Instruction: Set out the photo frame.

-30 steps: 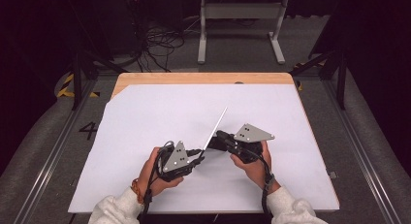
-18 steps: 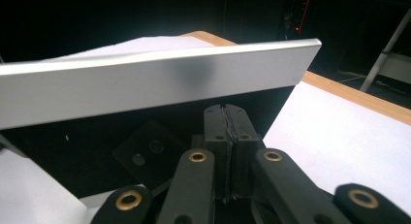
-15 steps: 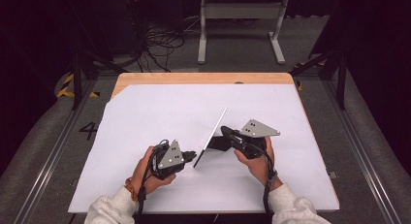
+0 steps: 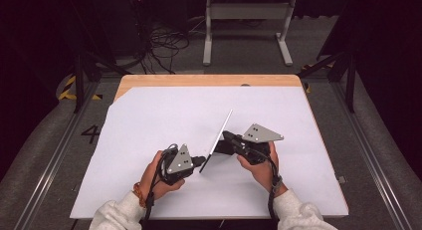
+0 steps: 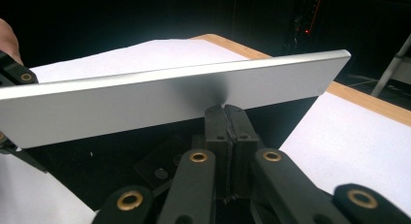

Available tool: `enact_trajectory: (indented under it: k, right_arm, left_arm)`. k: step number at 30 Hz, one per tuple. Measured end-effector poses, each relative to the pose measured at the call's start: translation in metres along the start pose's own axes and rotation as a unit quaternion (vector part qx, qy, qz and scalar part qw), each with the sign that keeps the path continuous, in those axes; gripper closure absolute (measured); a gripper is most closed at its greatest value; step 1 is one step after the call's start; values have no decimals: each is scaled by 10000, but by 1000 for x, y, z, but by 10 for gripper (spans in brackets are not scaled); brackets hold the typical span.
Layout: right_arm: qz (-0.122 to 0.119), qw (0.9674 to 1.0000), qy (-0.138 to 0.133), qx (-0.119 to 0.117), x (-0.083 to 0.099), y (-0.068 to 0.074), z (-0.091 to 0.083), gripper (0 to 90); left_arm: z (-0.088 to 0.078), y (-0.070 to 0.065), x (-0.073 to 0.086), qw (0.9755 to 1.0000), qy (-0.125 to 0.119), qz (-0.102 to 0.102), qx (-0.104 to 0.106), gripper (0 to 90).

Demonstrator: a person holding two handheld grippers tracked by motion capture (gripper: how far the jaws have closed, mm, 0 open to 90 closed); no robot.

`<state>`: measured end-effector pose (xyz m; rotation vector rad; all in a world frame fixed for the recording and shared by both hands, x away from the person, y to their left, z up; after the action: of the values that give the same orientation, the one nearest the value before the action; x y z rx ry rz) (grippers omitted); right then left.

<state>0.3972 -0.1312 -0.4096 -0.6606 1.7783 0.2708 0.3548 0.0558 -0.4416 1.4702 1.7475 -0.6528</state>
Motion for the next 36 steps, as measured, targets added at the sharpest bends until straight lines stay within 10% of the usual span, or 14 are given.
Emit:
enact_trajectory:
  k: [36]
  right_arm:
    - [86, 9999, 13, -93, 4, -6, 3, 881]
  left_arm:
    - [24, -22, -16, 9990, -68, 260, 369, 876]
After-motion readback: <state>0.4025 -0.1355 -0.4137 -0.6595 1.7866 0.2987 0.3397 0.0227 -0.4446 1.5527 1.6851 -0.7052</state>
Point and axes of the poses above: each handheld gripper's, and its own axes: z roughly forward along the jaws, x roughly out of its underside, y roughly to its left, the point moved 5 cm from there along z, roughly forward along the jaws, and after that the axes turned 13 degrees about x, right-handed, at the moved point
